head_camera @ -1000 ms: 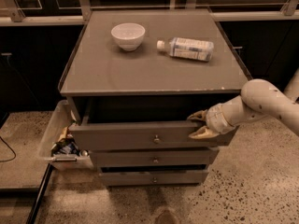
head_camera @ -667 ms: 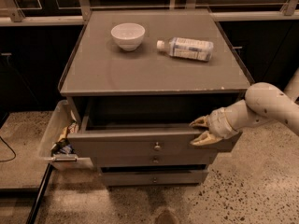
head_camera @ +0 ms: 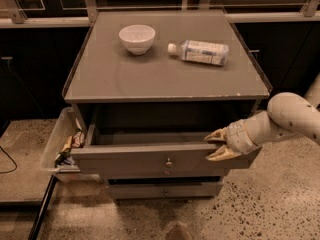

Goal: Open top drawer

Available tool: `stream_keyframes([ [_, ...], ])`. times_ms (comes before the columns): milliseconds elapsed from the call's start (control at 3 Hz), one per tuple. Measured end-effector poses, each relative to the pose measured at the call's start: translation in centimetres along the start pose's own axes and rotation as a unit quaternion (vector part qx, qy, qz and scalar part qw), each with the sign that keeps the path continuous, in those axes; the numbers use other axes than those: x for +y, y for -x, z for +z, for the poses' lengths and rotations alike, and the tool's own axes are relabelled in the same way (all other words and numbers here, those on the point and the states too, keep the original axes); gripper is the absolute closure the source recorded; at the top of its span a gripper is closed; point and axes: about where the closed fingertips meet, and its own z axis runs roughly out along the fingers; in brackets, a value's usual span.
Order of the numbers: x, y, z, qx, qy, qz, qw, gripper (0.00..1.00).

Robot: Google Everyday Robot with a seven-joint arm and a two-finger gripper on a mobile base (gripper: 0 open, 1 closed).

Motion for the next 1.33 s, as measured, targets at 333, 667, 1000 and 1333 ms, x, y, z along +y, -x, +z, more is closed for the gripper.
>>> stream_keyframes([
  [333, 0.0, 0.0, 0.0, 0.0, 0.0, 0.0, 1.0, 0.67],
  [667, 0.0, 0.0, 0.0, 0.0, 0.0, 0.0, 1.0, 0.44],
  [1000, 0.3, 0.1, 0.2, -0.002, 0.004, 0.0, 1.0, 0.2],
  [1333, 2.5, 0.3, 0.0, -0.006, 0.007, 0.005, 0.9999, 0.24],
])
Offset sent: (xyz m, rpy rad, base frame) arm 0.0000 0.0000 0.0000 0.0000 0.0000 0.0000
